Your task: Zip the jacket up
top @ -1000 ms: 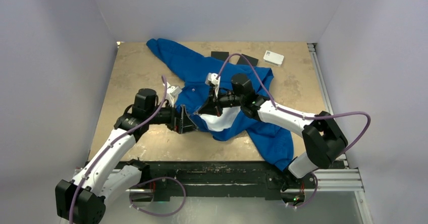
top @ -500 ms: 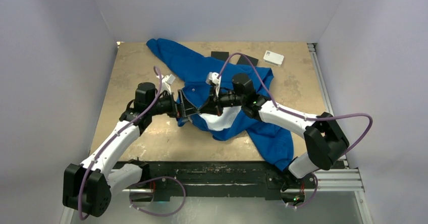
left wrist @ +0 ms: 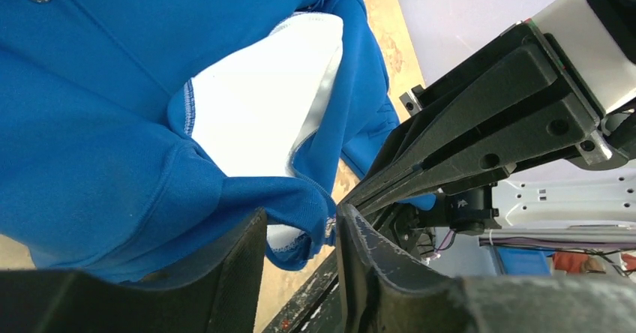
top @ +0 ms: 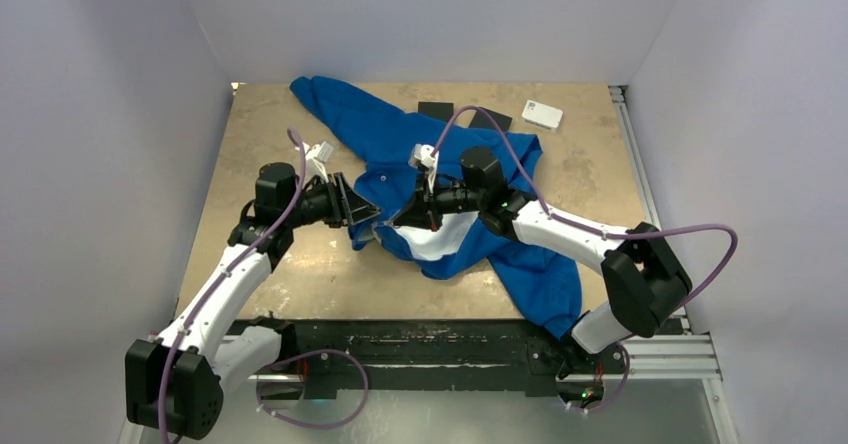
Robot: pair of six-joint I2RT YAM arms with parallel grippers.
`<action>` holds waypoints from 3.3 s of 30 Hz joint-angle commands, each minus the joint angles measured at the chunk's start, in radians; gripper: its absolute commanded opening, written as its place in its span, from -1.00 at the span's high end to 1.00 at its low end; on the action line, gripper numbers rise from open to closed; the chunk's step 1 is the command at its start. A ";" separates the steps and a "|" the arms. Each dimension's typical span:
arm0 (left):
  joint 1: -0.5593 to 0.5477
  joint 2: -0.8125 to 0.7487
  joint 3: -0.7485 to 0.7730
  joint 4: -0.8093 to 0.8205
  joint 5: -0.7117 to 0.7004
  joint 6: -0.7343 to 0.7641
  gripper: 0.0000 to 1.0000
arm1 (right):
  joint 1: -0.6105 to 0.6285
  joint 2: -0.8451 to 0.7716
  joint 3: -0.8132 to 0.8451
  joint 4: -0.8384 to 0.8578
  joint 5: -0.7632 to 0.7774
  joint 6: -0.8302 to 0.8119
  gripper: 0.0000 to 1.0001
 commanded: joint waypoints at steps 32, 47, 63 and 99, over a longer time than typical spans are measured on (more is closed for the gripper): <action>-0.004 -0.021 -0.055 0.179 0.118 -0.032 1.00 | 0.002 -0.029 -0.028 0.011 0.009 0.018 1.00; -0.019 -0.044 -0.018 -0.010 0.141 0.185 1.00 | -0.005 -0.094 -0.060 -0.140 0.087 -0.062 1.00; -0.019 -0.028 0.097 -0.151 0.134 0.330 1.00 | -0.026 -0.113 -0.054 -0.242 0.241 -0.063 1.00; 0.071 0.118 1.031 -0.337 -0.855 1.266 1.00 | -0.158 -0.175 0.598 -0.398 1.124 -0.081 1.00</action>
